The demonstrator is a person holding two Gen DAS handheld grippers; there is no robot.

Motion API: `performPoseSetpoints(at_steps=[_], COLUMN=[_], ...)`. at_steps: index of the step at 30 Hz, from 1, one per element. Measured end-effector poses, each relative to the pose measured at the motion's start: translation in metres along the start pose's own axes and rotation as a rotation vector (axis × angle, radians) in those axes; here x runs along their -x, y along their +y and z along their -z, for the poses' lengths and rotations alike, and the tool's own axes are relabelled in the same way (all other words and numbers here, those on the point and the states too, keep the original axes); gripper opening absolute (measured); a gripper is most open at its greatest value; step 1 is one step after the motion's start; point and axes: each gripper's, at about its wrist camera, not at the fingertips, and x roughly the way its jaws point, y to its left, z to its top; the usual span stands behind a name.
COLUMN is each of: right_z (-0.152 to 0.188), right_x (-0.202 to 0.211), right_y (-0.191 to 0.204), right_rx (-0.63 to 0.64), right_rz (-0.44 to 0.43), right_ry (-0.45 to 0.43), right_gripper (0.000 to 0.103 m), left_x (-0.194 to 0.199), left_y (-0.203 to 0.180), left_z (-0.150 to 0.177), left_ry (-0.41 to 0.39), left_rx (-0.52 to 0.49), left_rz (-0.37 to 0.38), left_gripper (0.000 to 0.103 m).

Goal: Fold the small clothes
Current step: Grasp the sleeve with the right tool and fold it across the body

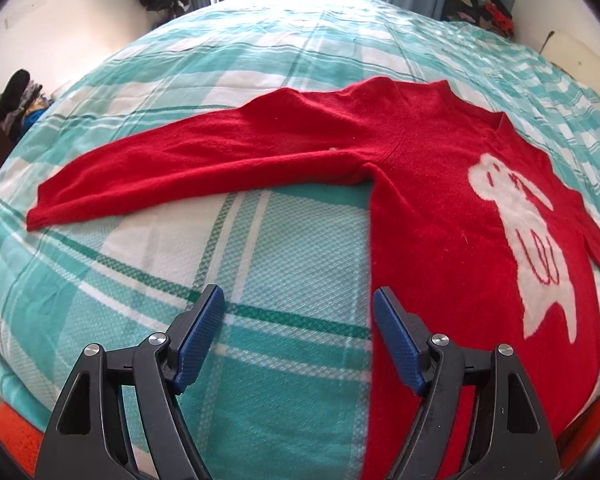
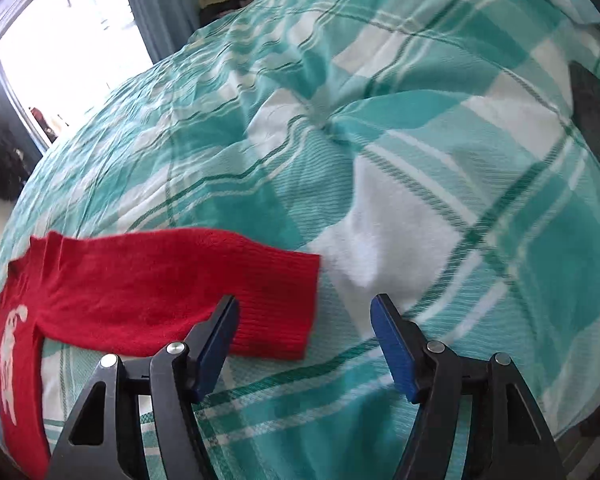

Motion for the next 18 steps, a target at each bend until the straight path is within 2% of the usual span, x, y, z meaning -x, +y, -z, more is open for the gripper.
performPoseSetpoints(at_steps=[2, 4, 6, 8, 10, 13, 15, 16, 17, 18], right_z=[-0.001, 0.005, 0.016, 0.03, 0.036, 0.035, 0.028, 0.023, 0.017, 0.01], right_x=[0.024, 0.037, 0.033, 0.013, -0.009, -0.032, -0.036, -0.036, -0.035, -0.031], right_y=[-0.014, -0.022, -0.023, -0.011, -0.005, -0.002, -0.001, 0.002, 0.005, 0.01], right_rx=[-0.105, -0.239, -0.365, -0.466, -0.517, -0.566, -0.575, -0.562, -0.538, -0.51], right_rz=[-0.097, -0.241, -0.385, -0.468, -0.475, -0.396, -0.344, -0.311, -0.283, -0.257], right_ry=[-0.035, -0.031, 0.013, 0.072, 0.089, 0.03, -0.022, -0.024, -0.023, -0.025], right_gripper=[0.069, 0.071, 0.074, 0.074, 0.074, 0.073, 0.063, 0.044, 0.015, 0.007], left_x=[0.004, 0.005, 0.008, 0.011, 0.013, 0.016, 0.018, 0.019, 0.02, 0.02], left_y=[0.012, 0.022, 0.03, 0.034, 0.039, 0.048, 0.054, 0.057, 0.058, 0.059], left_z=[0.007, 0.013, 0.016, 0.018, 0.02, 0.025, 0.03, 0.033, 0.035, 0.037], left_ry=[-0.008, -0.016, -0.026, -0.031, -0.033, -0.043, -0.051, -0.058, -0.065, -0.071], left_rx=[0.052, 0.1, 0.125, 0.133, 0.14, 0.149, 0.159, 0.164, 0.167, 0.167], left_rz=[-0.004, -0.004, -0.014, -0.026, -0.036, -0.049, -0.055, -0.053, -0.05, -0.05], left_gripper=[0.079, 0.079, 0.079, 0.079, 0.079, 0.079, 0.079, 0.079, 0.079, 0.079])
